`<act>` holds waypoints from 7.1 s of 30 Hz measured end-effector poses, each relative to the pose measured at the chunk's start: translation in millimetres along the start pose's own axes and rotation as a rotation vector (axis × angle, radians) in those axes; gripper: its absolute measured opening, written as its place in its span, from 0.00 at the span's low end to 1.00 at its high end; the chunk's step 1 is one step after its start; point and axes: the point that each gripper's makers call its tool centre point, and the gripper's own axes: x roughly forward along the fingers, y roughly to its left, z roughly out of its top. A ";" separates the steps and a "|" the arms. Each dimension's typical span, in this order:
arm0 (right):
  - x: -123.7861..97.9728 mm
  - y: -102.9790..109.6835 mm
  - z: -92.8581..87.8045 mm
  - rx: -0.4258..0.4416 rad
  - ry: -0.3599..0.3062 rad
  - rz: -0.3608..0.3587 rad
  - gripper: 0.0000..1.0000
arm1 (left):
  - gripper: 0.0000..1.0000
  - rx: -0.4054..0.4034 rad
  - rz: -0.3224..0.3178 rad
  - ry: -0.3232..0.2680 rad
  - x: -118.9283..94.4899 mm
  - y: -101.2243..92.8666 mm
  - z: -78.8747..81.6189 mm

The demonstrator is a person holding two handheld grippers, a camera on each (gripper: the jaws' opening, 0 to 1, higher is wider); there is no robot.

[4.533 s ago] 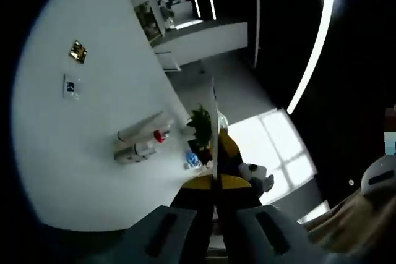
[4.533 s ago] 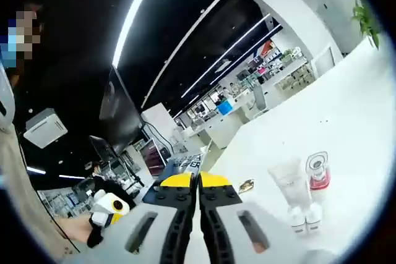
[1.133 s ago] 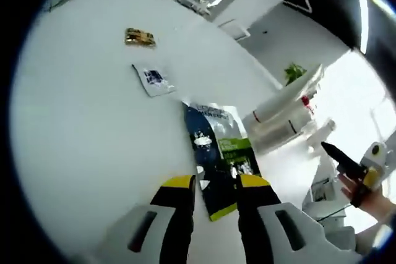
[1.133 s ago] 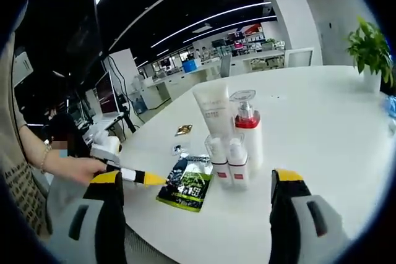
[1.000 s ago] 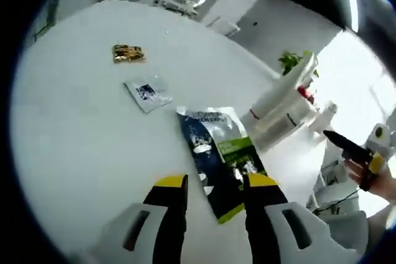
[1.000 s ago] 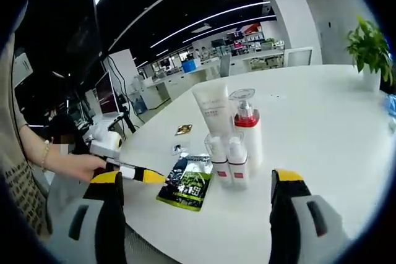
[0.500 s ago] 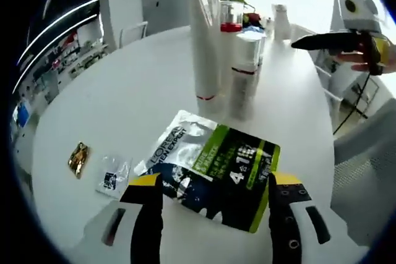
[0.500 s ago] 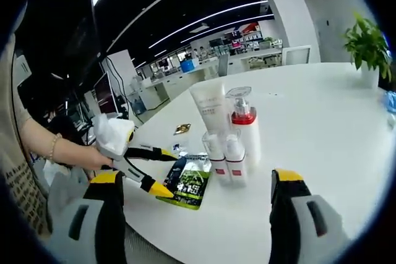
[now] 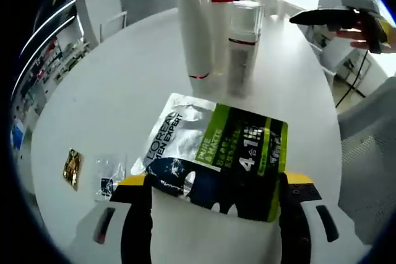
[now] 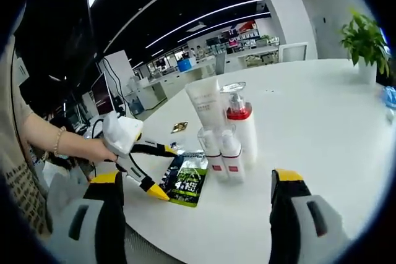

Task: Arrange the skincare products in the storage area until every visible bottle or jar stands upright without overlapping.

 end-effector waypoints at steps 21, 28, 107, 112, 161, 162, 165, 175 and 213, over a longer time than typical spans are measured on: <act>0.7 -1.0 -0.2 0.008 -0.002 0.000 1.00 | 0.82 0.082 -0.062 0.040 -0.1 6.1 -0.8; -0.1 0.5 1.2 -0.002 -0.007 0.003 1.00 | 0.84 0.061 -0.058 0.044 -5.1 2.9 -2.2; -28.8 9.2 -10.1 -0.063 0.000 -0.022 1.00 | 0.97 -0.758 0.241 -0.319 -164.3 -17.5 -60.7; -28.5 5.8 -9.4 -0.058 0.002 -0.032 1.00 | 0.97 -0.832 0.279 -0.309 -153.8 -10.2 -59.1; -27.3 -14.6 -37.8 0.055 0.071 -0.119 1.00 | 0.78 -1.035 0.620 -0.089 -33.3 121.3 -22.2; -27.1 -15.2 -38.3 0.055 0.073 -0.120 1.00 | 0.77 -1.036 0.629 -0.084 -32.2 123.8 -23.1; -30.8 -14.6 -42.1 0.055 0.082 -0.118 1.00 | 0.73 -1.041 0.630 -0.066 -27.5 127.4 -24.7; -32.3 -20.9 -50.8 0.060 0.109 -0.130 1.00 | 0.66 -0.942 0.682 -0.009 -28.7 132.7 -27.4; -10.4 16.8 -25.7 0.011 0.049 -0.026 0.97 | 0.38 -0.544 0.508 -0.229 -83.9 87.1 4.1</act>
